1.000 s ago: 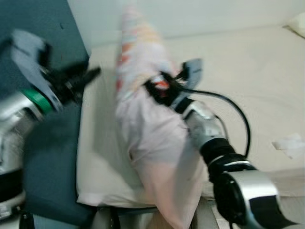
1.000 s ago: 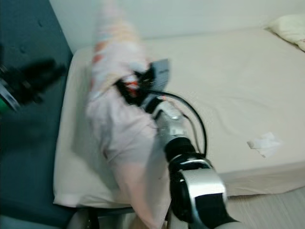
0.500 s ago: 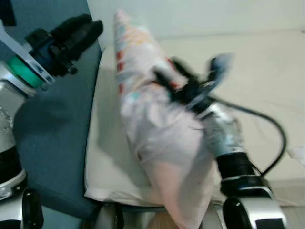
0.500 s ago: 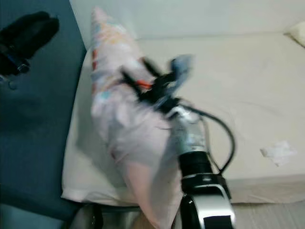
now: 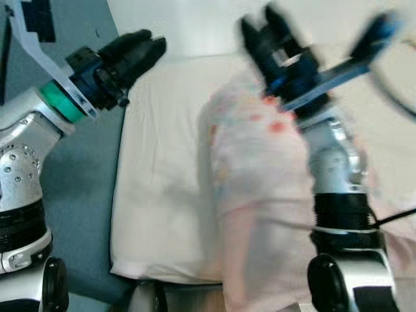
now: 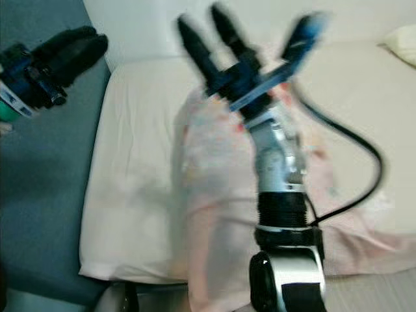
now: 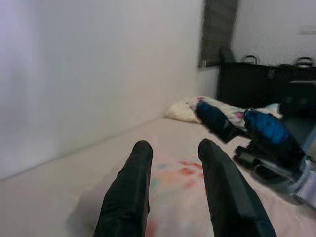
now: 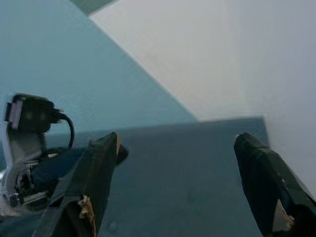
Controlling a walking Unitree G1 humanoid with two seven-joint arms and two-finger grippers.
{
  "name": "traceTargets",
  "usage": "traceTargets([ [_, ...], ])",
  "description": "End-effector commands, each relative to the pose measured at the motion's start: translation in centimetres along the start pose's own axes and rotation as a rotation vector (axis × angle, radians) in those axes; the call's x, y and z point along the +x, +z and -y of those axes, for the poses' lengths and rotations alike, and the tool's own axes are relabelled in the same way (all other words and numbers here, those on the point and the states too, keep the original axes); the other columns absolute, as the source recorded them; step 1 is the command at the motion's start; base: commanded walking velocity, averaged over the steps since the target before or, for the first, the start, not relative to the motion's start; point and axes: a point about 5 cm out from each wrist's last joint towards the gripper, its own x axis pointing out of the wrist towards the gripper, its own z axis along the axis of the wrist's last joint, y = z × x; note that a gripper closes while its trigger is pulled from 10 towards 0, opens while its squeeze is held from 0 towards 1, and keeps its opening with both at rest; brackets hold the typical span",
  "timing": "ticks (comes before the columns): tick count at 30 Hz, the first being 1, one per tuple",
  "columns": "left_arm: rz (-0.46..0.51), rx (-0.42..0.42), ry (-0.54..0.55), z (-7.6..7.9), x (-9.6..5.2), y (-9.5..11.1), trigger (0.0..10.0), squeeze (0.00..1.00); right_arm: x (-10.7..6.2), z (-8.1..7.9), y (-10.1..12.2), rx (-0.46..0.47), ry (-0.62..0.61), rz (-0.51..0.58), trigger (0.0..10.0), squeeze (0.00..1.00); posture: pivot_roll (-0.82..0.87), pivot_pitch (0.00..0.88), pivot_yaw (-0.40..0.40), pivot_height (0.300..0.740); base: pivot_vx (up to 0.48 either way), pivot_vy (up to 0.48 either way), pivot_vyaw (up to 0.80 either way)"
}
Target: Clean up the room
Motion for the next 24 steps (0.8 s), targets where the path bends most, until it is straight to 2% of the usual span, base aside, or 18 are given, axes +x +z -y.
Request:
traceTargets([
  [1,-0.013,-0.009,0.016,0.2,-0.7,-0.4,10.0,0.00,-1.6,1.8,2.4,-0.090,-0.175,0.067,10.0,0.00,-0.02,0.123,0.102,0.596,0.000,0.000,0.00],
  [2,-0.030,-0.029,0.041,0.2,-1.0,-1.1,10.0,0.00,-5.5,4.8,3.8,-0.240,-0.465,0.054,10.0,0.00,-0.03,0.128,0.114,0.596,0.000,0.000,0.00],
  [4,-0.038,-0.041,0.045,0.1,-1.0,-1.5,10.0,0.00,-7.8,5.8,4.1,-0.316,-0.581,0.001,10.0,0.00,-0.03,0.129,0.117,0.596,0.000,0.000,0.00],
  [6,-0.067,-0.049,0.057,-0.1,-0.8,-2.6,10.0,0.00,-13.0,7.5,4.0,-0.476,-0.790,-0.174,10.0,0.00,-0.05,0.133,0.131,0.596,0.000,0.000,0.00],
  [8,-0.090,-0.057,0.068,-0.2,-0.7,-3.4,10.0,0.00,-16.6,8.4,4.3,-0.610,-0.906,-0.305,10.0,0.00,-0.06,0.136,0.134,0.596,0.000,0.000,0.00],
  [9,-0.106,-0.056,0.075,-0.3,-0.7,-3.9,10.0,0.00,-18.7,8.9,4.6,-0.627,-0.998,-0.326,10.0,0.00,-0.06,0.137,0.135,0.596,0.000,0.000,0.00],
  [10,-0.134,-0.055,0.090,-0.5,-0.8,-4.5,10.0,0.00,-21.5,9.3,5.5,-0.727,-1.105,-0.406,10.0,0.00,-0.06,0.140,0.137,0.596,0.000,0.000,0.00],
  [11,-0.154,-0.055,0.101,-0.6,-1.0,-5.0,10.0,0.00,-23.4,9.5,6.2,-0.804,-1.173,-0.464,10.0,0.00,-0.06,0.140,0.137,0.596,0.000,0.000,0.00],
  [14,-0.196,-0.055,0.125,-0.8,-1.5,-6.0,10.0,0.00,-27.5,9.4,8.4,-0.933,-1.311,-0.544,10.0,0.00,-0.07,0.147,0.142,0.596,0.000,0.000,0.00],
  [15,-0.196,-0.055,0.125,-0.8,-1.5,-6.0,10.0,0.00,-27.5,9.4,8.4,-0.933,-1.311,-0.544,10.0,0.00,-0.07,0.147,0.142,0.596,0.000,0.000,0.00],
  [16,-0.228,-0.052,0.142,-0.8,-1.9,-6.6,10.0,0.00,-30.6,9.1,9.9,-0.994,-1.411,-0.629,10.0,0.00,-0.07,0.153,0.145,0.596,0.000,0.000,0.00],
  [17,-0.228,-0.052,0.142,-0.8,-1.9,-6.6,10.0,0.00,-30.6,9.1,9.9,-0.994,-1.411,-0.629,10.0,0.00,-0.07,0.153,0.145,0.596,0.000,0.000,0.00],
  [18,-0.252,-0.047,0.153,-0.7,-2.1,-7.0,10.0,0.00,-33.3,8.7,10.8,-0.986,-1.503,-0.690,10.0,0.00,-0.06,0.157,0.148,0.596,0.000,0.000,0.00],
  [19,-0.252,-0.047,0.153,-0.7,-2.1,-7.0,10.0,0.00,-33.3,8.7,10.8,-0.986,-1.503,-0.690,10.0,0.00,-0.06,0.157,0.148,0.596,0.000,0.000,0.00],
  [20,-0.260,-0.045,0.156,-0.6,-2.2,-7.1,10.0,0.00,-34.7,8.5,10.8,-0.964,-1.542,-0.748,10.0,0.00,-0.06,0.158,0.148,0.596,0.000,0.000,0.00],
  [22,-0.260,-0.045,0.156,-0.6,-2.2,-7.1,10.0,0.00,-34.7,8.5,10.8,-0.964,-1.542,-0.748,10.0,0.00,-0.06,0.158,0.148,0.596,0.000,0.000,0.00],
  [23,-0.273,-0.043,0.164,-0.6,-2.2,-7.3,10.0,0.00,-36.8,8.0,10.8,-0.979,-1.597,-0.856,10.0,0.00,-0.06,0.158,0.150,0.596,0.000,0.000,0.00],
  [24,-0.277,-0.039,0.168,-0.7,-2.2,-7.3,10.0,0.00,-38.0,7.8,10.1,-0.929,-1.637,-0.906,10.0,0.00,-0.05,0.156,0.159,0.596,0.000,0.000,0.00],
])
